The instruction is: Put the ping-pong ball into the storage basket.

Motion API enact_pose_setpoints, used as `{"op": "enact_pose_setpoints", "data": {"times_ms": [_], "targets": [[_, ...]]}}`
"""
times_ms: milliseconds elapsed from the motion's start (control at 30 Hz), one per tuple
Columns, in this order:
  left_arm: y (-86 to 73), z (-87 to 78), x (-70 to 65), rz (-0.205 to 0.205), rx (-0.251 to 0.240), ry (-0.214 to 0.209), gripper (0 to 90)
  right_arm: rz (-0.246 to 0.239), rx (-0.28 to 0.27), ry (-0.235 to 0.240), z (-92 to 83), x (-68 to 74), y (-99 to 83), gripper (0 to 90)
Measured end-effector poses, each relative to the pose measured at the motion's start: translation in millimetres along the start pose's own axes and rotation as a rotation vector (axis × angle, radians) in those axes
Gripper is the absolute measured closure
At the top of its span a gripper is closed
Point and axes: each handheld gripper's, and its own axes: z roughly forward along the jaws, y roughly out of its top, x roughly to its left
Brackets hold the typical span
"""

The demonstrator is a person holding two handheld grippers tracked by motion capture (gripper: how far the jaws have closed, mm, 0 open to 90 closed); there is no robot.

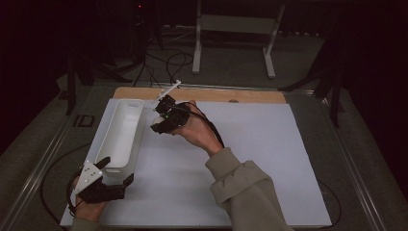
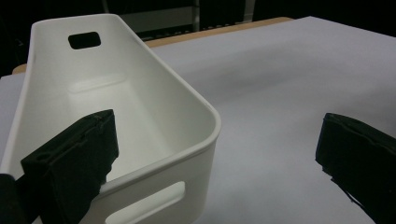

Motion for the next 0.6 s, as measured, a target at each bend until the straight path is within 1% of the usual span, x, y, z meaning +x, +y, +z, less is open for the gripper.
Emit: {"op": "enact_pose_setpoints", "data": {"times_ms": [600], "targets": [[0.0,-0.1,0.2,-0.005,-0.003,-0.003,0.0,0.009,-0.01,0.005,8.2,6.0,7.2,50.6]]}}
